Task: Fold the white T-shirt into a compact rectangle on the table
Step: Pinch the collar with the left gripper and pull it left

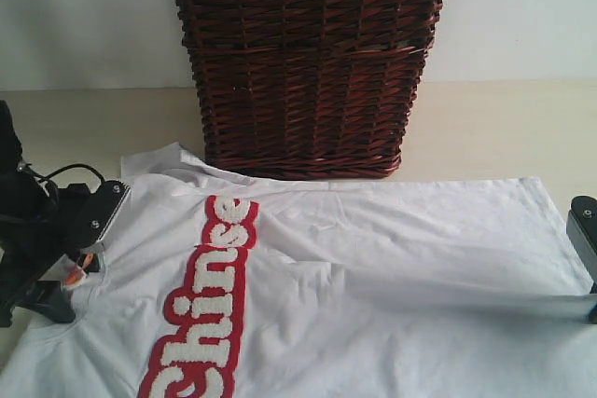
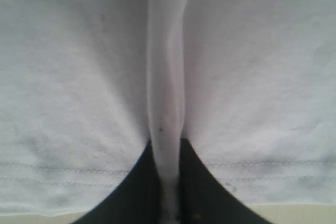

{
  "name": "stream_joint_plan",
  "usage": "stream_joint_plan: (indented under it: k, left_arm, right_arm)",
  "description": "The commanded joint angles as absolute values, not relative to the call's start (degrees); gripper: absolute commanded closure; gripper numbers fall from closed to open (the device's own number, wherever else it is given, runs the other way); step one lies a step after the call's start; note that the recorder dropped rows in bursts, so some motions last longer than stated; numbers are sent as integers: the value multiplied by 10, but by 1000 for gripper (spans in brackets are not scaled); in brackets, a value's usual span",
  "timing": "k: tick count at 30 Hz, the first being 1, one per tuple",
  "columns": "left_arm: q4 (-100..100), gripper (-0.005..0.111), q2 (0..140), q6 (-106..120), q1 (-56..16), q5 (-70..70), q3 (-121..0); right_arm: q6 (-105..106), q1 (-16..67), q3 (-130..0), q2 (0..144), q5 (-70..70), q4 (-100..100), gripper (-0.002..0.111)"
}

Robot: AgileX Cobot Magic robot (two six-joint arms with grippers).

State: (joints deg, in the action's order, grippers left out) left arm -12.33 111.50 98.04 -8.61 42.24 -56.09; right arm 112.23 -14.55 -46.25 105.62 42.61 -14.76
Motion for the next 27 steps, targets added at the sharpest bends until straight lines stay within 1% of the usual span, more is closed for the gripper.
stream_joint_plan:
  k: [1, 4, 6, 15, 27]
  left_arm:
    - [-107, 77, 1146, 978, -88, 397, -504]
    - [-107, 97, 1146, 966, -88, 383, -486]
    - [-109, 107, 1146, 960, -88, 375, -482]
    - [-156, 107, 1146, 939, -88, 339, -482]
    - [-233, 107, 1146, 934, -88, 328, -482]
  right_arm:
    - [1122, -148, -450, 1082, 395, -105, 108]
    - [1122, -148, -450, 1082, 395, -107, 108]
    - [1122, -148, -450, 1082, 395, -107, 108]
    - [1122, -148, -450, 1082, 395, -107, 108]
    - [1122, -148, -450, 1082, 395, -105, 108]
